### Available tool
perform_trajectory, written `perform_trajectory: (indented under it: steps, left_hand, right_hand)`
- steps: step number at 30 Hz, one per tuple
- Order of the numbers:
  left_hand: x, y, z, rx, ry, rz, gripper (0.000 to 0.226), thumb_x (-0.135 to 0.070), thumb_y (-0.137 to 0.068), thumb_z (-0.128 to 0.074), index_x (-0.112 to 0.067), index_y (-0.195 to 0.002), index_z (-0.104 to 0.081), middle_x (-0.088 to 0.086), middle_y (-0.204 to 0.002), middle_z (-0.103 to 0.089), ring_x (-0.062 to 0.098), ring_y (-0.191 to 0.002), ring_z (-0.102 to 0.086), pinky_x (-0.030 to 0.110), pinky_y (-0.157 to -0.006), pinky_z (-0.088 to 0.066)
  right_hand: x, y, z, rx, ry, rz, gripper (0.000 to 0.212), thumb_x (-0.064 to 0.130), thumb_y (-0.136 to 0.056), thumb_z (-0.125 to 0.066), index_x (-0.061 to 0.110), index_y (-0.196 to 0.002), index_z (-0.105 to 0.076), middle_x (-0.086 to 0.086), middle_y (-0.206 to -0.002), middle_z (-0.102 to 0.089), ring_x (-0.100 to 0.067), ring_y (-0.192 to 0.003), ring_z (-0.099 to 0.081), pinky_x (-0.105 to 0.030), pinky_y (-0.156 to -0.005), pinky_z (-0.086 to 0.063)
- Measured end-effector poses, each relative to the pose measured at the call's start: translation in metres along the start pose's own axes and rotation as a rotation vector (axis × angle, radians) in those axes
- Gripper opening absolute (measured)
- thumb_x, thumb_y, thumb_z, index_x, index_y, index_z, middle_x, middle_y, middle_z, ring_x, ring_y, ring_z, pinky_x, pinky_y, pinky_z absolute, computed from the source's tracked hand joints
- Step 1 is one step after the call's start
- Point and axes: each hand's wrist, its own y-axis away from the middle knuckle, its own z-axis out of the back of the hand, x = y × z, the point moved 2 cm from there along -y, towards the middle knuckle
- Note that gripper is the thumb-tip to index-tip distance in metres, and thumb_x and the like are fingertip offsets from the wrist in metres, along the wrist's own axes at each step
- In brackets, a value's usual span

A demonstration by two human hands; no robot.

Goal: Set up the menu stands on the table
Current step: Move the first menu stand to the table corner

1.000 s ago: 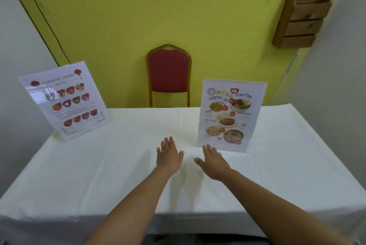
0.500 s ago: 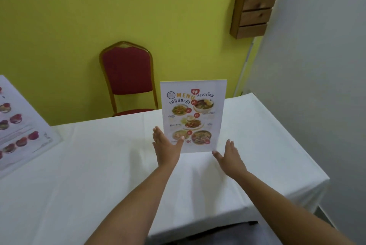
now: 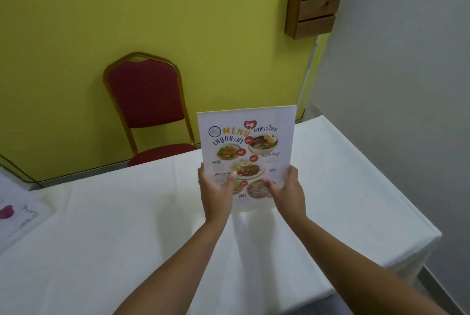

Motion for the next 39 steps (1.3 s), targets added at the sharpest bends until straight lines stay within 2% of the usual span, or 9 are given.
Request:
perform_trajectory:
  steps: [3, 7, 11, 19, 24, 28, 32, 35, 39]
  left_hand:
    - [-0.012, -0.003, -0.012, 0.047, -0.002, -0.004, 0.064, -0.029, -0.082, -0.077, -0.017, -0.134, -0.043, 0.0, -0.126, -0.06, 0.015, -0.107, -0.062, 0.007, -0.058, -0.049]
    - [-0.036, -0.018, -0.05, 0.127, 0.017, -0.043, 0.061, -0.029, -0.082, -0.077, -0.018, -0.132, -0.045, 0.0, -0.127, -0.062, 0.015, -0.108, -0.062, 0.011, -0.07, -0.047]
    - [-0.066, -0.033, -0.101, 0.212, 0.006, -0.083, 0.058, -0.032, -0.084, -0.075, -0.017, -0.131, -0.046, 0.0, -0.127, -0.062, 0.014, -0.11, -0.061, 0.024, -0.082, -0.046]
    - [-0.106, -0.076, -0.191, 0.403, -0.081, -0.078, 0.046, -0.027, -0.09, -0.068, -0.011, -0.127, -0.047, 0.004, -0.129, -0.061, 0.023, -0.117, -0.059, 0.027, -0.085, -0.042]
    - [-0.117, -0.097, -0.234, 0.473, -0.098, -0.064, 0.047, -0.025, -0.091, -0.067, -0.01, -0.129, -0.046, 0.005, -0.133, -0.059, 0.024, -0.122, -0.056, 0.029, -0.089, -0.043]
    - [-0.119, -0.112, -0.258, 0.522, -0.109, -0.036, 0.046, -0.023, -0.09, -0.069, -0.01, -0.127, -0.046, 0.006, -0.132, -0.06, 0.025, -0.121, -0.058, 0.033, -0.093, -0.048]
    - [-0.121, -0.128, -0.272, 0.551, -0.145, -0.035, 0.045, -0.022, -0.09, -0.068, -0.009, -0.127, -0.046, 0.006, -0.132, -0.06, 0.025, -0.121, -0.057, 0.036, -0.096, -0.048]
    - [-0.118, -0.135, -0.278, 0.568, -0.164, -0.015, 0.043, -0.02, -0.091, -0.067, -0.008, -0.127, -0.046, 0.007, -0.132, -0.059, 0.025, -0.122, -0.056, 0.036, -0.097, -0.047]
    - [-0.111, -0.137, -0.28, 0.579, -0.178, 0.008, 0.041, -0.02, -0.093, -0.064, -0.008, -0.127, -0.045, 0.006, -0.133, -0.058, 0.024, -0.123, -0.055, 0.034, -0.093, -0.046]
  right_hand:
    - [-0.007, -0.006, 0.007, -0.055, -0.031, -0.026, 0.05, 0.041, -0.084, -0.071, 0.021, -0.116, -0.038, 0.01, -0.103, -0.056, -0.015, -0.087, -0.064, -0.031, -0.065, -0.057]
    - [-0.006, -0.031, 0.038, -0.131, -0.036, -0.035, 0.045, 0.041, -0.085, -0.069, 0.021, -0.112, -0.039, 0.009, -0.103, -0.058, -0.015, -0.085, -0.062, -0.035, -0.067, -0.057]
    - [-0.01, -0.068, 0.08, -0.184, -0.027, -0.052, 0.038, 0.036, -0.088, -0.067, 0.02, -0.109, -0.039, 0.007, -0.101, -0.059, -0.018, -0.084, -0.061, -0.037, -0.067, -0.053]
    - [-0.024, -0.139, 0.143, -0.26, 0.006, -0.077, 0.028, 0.026, -0.095, -0.057, 0.013, -0.117, -0.046, 0.0, -0.109, -0.064, -0.019, -0.082, -0.056, -0.032, -0.06, -0.04]
    - [-0.036, -0.168, 0.155, -0.287, -0.028, -0.133, 0.019, 0.023, -0.098, -0.053, 0.012, -0.112, -0.046, -0.005, -0.115, -0.065, -0.019, -0.083, -0.054, -0.029, -0.06, -0.038]
    - [-0.05, -0.184, 0.158, -0.292, -0.049, -0.157, 0.022, 0.024, -0.098, -0.052, 0.011, -0.116, -0.048, -0.005, -0.118, -0.065, -0.016, -0.086, -0.056, -0.022, -0.055, -0.04]
    - [-0.058, -0.2, 0.155, -0.298, -0.077, -0.173, 0.029, 0.025, -0.098, -0.053, 0.01, -0.122, -0.048, -0.005, -0.118, -0.066, -0.021, -0.093, -0.063, -0.029, -0.065, -0.045]
    - [-0.062, -0.207, 0.151, -0.294, -0.073, -0.182, 0.025, 0.025, -0.098, -0.053, 0.01, -0.118, -0.049, -0.005, -0.115, -0.066, -0.017, -0.086, -0.059, -0.025, -0.057, -0.044]
    - [-0.072, -0.21, 0.147, -0.285, -0.035, -0.18, 0.024, 0.028, -0.098, -0.053, 0.013, -0.116, -0.049, -0.004, -0.113, -0.066, -0.017, -0.084, -0.06, -0.025, -0.057, -0.045]
